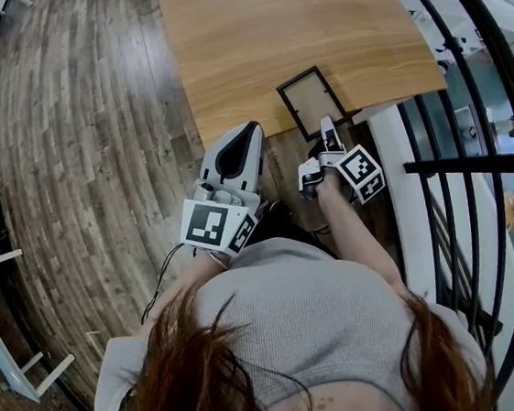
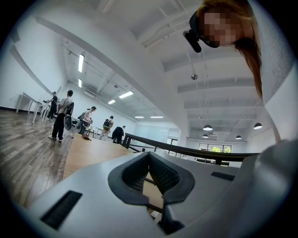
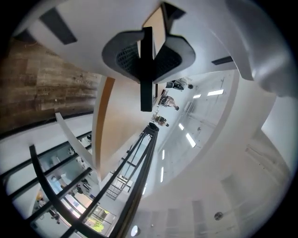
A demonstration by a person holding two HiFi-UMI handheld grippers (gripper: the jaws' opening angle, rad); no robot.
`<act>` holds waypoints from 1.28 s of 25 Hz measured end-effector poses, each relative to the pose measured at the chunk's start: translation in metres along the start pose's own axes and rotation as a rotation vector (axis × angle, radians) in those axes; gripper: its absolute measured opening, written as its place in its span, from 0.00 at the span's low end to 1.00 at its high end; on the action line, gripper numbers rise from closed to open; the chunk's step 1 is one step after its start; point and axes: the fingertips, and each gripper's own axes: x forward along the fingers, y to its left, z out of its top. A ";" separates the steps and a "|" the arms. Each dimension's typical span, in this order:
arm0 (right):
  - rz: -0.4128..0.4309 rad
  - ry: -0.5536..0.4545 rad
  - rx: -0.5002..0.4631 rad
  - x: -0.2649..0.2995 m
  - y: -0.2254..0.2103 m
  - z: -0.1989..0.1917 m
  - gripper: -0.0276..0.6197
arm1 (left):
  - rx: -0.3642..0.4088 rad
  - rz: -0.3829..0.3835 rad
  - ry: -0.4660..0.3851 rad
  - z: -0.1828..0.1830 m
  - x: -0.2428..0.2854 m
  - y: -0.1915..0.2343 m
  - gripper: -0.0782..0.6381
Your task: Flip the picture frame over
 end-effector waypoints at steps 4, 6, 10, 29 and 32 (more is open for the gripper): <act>0.028 -0.015 -0.294 0.004 0.023 0.014 0.16 | -0.003 0.004 0.006 -0.001 0.002 0.003 0.12; 0.047 -0.012 -0.472 0.006 0.034 0.017 0.16 | -0.008 0.004 0.009 -0.002 0.003 0.004 0.12; 0.075 -0.015 -0.839 0.008 0.053 0.017 0.16 | -0.014 0.006 0.013 -0.003 0.005 0.007 0.12; 0.352 0.015 -1.952 0.009 0.108 -0.024 0.16 | -0.023 0.028 0.020 -0.007 -0.003 0.008 0.12; 0.416 0.047 -2.068 0.006 0.104 -0.035 0.16 | -0.021 0.030 0.021 -0.008 -0.004 0.006 0.12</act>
